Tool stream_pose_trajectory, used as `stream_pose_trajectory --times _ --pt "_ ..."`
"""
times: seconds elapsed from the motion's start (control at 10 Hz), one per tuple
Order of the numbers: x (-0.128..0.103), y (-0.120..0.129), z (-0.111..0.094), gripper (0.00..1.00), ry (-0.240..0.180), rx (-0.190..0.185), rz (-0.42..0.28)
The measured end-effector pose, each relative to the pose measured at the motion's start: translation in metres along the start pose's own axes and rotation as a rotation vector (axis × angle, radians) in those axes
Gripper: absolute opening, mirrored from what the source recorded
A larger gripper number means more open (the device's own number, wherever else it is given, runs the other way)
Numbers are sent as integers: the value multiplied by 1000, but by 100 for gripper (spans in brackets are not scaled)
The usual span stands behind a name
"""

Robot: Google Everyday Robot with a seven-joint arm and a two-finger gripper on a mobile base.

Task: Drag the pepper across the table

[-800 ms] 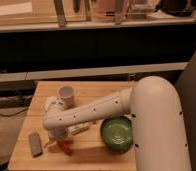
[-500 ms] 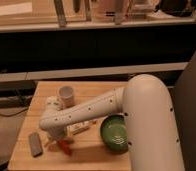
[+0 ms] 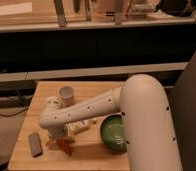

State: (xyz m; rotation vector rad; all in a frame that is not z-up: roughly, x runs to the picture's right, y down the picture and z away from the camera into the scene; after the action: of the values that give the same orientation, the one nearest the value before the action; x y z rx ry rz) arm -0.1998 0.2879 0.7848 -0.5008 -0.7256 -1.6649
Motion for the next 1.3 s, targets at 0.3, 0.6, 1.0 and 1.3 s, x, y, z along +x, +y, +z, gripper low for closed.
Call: stream_pose_trajectory --times 0.3,0.6,1.0,1.3 --pt "1 0 1 67 -5 3 4" --pt "2 2 2 32 -5 5 6" --pt "1 2 3 0 -6 6 3" --pt "0 0 3 0 -6 11 -7"
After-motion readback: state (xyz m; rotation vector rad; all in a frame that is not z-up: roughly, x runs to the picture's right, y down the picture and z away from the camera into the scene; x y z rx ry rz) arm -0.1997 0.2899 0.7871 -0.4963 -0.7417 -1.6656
